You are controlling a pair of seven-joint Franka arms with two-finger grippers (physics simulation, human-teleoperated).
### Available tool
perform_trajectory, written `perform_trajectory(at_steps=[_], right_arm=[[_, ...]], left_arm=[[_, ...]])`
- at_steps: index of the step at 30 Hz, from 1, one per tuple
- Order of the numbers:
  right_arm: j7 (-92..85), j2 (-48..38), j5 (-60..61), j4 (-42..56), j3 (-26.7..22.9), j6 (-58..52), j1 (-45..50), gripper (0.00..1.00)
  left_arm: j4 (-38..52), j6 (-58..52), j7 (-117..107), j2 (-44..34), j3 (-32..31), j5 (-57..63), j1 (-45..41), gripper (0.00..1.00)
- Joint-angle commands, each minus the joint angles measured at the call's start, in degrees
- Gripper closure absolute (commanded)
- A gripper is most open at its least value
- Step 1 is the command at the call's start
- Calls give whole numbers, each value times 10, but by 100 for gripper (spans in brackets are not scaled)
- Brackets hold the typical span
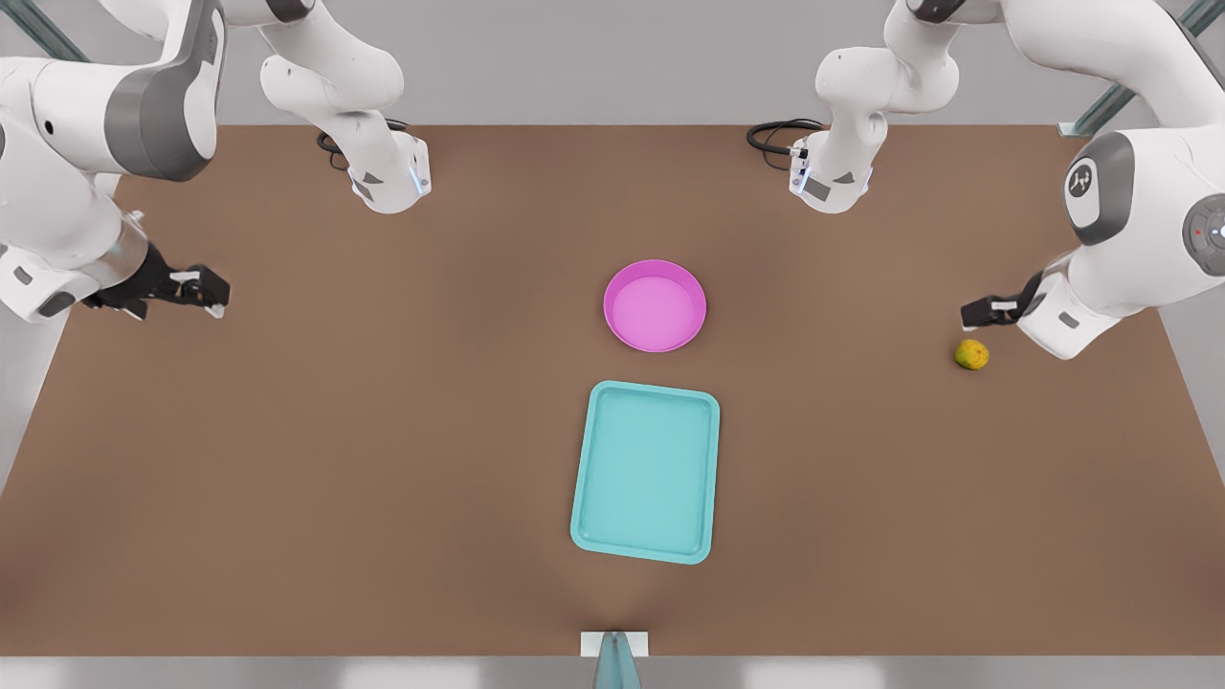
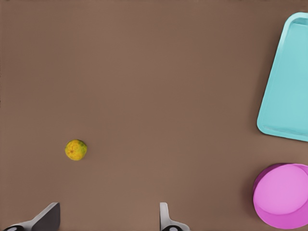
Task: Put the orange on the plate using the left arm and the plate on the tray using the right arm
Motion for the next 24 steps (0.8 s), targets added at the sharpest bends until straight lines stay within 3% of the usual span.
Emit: perform_trajectory(at_steps=[1, 6, 7, 11, 14, 24], right_arm=[[-23, -1, 0, -1, 0, 46, 0, 0], [-23, 3, -1, -1, -1, 46, 0, 0], [-23, 4, -1, -1, -2, 45, 0, 0], [-23, 6, -1, -1, -2, 42, 0, 0], [-23, 6, -1, -2, -3, 41, 0, 0], [-22, 14, -1, -8, -4, 40, 1, 0]], left_arm=[[0, 30, -39, -1, 0, 2, 0, 0], [-9, 27, -47, 9, 2, 2, 0, 0], [-53, 45, -50, 18, 12, 11, 1, 0], [-238, 327, 191, 78, 100, 5, 41, 0], [-305, 465, 226, 108, 107, 6, 71, 0], [-370, 531, 285, 145, 107, 7, 103, 0]])
